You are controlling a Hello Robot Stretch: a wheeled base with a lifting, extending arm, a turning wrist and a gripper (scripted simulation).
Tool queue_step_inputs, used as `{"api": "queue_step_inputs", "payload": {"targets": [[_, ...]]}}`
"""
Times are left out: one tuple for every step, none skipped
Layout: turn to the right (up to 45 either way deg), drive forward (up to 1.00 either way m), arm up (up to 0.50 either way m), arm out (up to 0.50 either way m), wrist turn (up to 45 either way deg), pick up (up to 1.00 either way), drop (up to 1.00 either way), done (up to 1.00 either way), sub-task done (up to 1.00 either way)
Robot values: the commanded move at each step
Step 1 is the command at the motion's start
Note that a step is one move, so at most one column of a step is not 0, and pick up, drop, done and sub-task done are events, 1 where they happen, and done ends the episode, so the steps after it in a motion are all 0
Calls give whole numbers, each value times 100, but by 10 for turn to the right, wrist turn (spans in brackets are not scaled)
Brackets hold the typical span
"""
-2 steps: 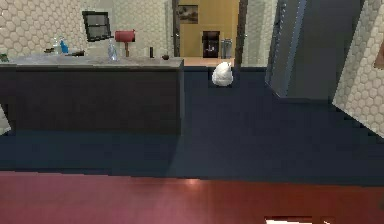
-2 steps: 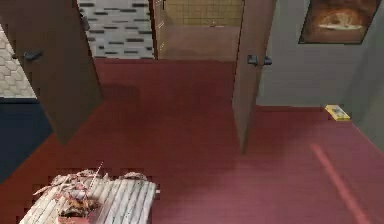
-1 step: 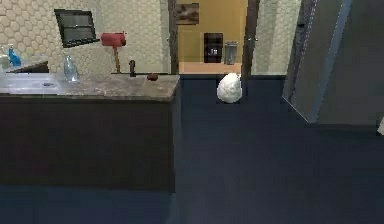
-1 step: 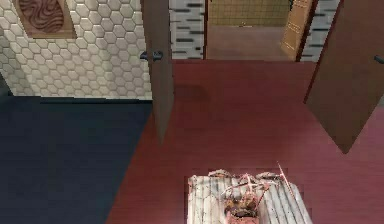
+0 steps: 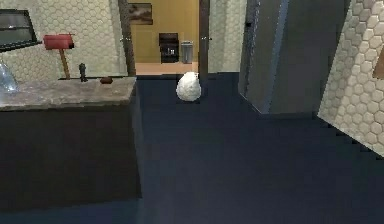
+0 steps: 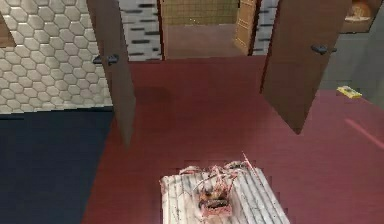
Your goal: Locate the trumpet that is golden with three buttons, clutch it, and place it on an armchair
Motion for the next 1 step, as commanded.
{"api": "queue_step_inputs", "payload": {"targets": [[0,20,0,0,0,0,0,0,0]]}}
